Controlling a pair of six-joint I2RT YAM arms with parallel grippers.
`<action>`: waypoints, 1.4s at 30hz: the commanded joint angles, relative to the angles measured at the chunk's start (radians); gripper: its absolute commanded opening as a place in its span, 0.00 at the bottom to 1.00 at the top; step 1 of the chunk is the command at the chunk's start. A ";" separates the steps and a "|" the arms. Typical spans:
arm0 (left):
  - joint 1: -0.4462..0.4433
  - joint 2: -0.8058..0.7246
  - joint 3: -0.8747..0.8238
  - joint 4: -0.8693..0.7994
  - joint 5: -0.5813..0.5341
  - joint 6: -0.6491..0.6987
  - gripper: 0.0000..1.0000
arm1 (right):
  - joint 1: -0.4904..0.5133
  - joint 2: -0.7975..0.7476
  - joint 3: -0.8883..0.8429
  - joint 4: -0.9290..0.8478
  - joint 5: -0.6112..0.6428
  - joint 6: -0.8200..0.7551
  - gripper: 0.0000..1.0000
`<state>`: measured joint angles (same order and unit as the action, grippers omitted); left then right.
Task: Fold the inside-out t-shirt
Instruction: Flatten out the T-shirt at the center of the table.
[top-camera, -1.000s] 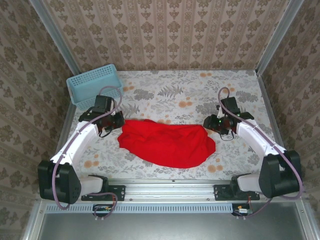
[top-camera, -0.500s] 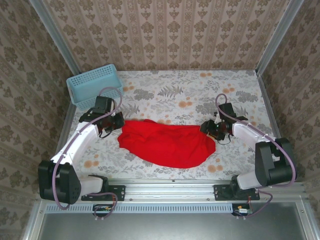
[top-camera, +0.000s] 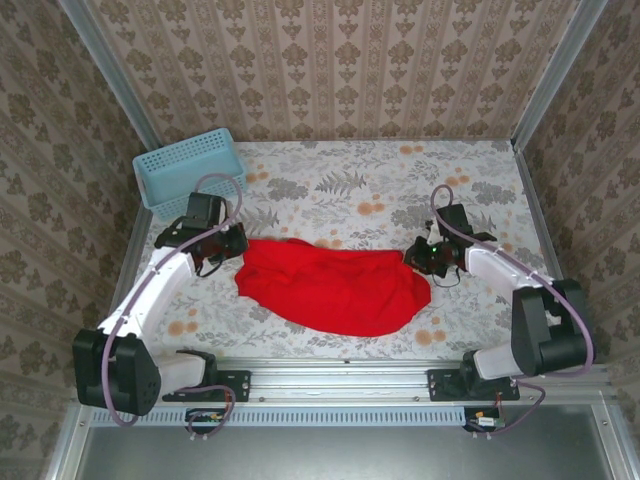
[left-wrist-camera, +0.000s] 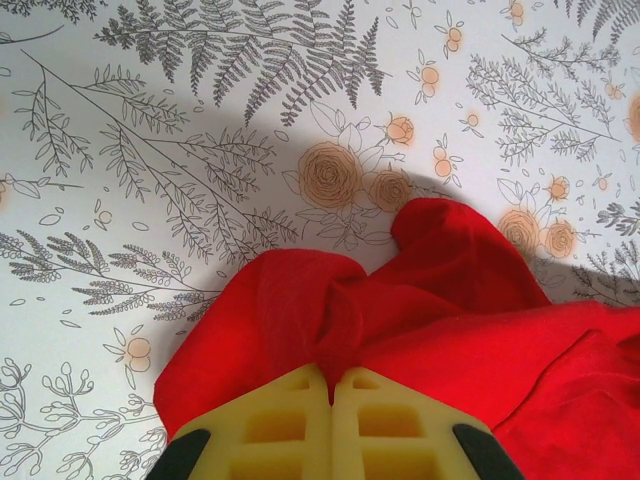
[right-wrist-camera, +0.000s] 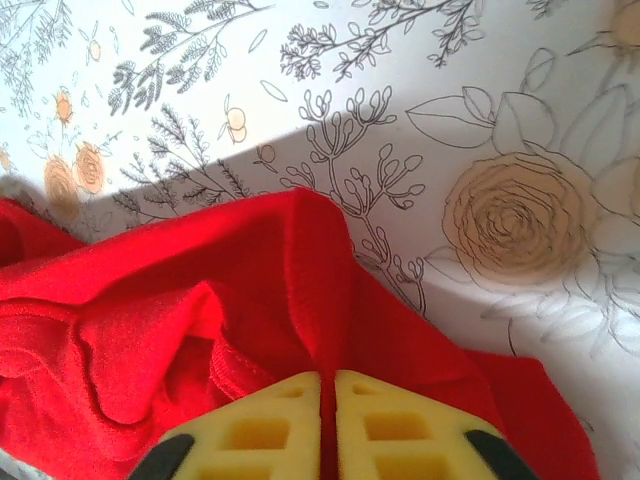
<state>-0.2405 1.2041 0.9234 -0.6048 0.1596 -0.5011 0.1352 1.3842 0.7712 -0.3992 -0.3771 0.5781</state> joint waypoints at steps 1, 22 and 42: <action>0.011 -0.057 0.050 -0.050 -0.012 0.007 0.00 | 0.014 -0.122 0.095 -0.127 0.095 -0.060 0.04; 0.015 -0.482 0.640 0.013 0.119 0.039 0.00 | 0.200 -0.536 1.032 -0.569 0.398 -0.332 0.00; 0.010 -0.277 0.441 0.204 0.153 -0.064 0.00 | 0.191 -0.300 1.074 -0.459 0.675 -0.374 0.00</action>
<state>-0.2340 0.8486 1.4445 -0.4351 0.3584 -0.5316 0.3313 1.0233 1.9434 -0.9081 0.1707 0.2371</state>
